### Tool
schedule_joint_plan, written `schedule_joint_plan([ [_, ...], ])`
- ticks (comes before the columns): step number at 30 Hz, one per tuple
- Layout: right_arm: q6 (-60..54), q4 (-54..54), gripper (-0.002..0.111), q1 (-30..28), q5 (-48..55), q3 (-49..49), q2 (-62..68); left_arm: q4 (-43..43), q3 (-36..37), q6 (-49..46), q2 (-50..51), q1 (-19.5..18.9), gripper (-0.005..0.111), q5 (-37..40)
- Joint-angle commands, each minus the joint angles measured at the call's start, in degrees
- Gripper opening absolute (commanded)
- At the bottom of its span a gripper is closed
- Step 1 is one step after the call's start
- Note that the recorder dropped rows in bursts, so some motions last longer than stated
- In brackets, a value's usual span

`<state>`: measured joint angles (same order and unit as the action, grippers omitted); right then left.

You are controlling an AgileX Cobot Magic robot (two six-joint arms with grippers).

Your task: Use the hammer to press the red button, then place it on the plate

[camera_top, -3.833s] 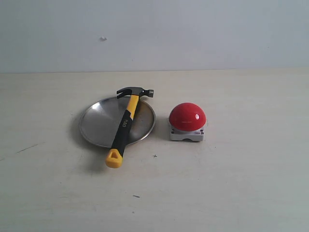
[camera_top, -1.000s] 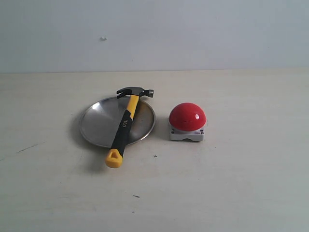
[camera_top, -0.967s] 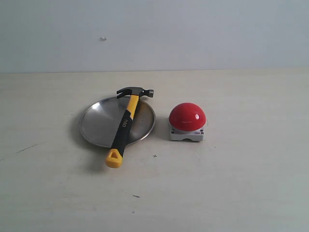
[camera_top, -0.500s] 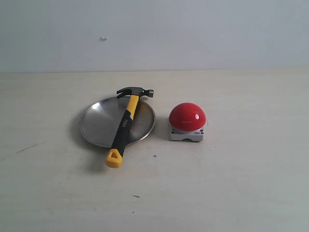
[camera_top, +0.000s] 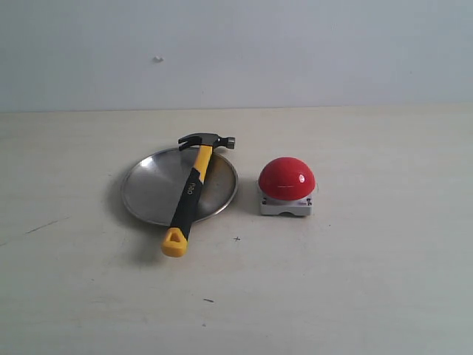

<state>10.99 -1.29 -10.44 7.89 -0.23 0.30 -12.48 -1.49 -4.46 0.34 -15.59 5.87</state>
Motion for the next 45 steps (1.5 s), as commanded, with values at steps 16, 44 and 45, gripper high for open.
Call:
schedule_joint_plan([
  [16, -0.43, -0.14, 0.0, -0.22, -0.33, 0.23, -0.3, -0.09, 0.17, 0.25, -0.34, 13.3, 0.0, 0.02],
  [44, -0.43, -0.14, 0.0, -0.22, -0.33, 0.23, -0.3, -0.09, 0.17, 0.25, -0.34, 13.29, 0.0, 0.13],
  [45, -0.43, -0.14, 0.0, -0.22, -0.33, 0.23, -0.3, -0.09, 0.17, 0.25, -0.34, 13.29, 0.0, 0.13],
])
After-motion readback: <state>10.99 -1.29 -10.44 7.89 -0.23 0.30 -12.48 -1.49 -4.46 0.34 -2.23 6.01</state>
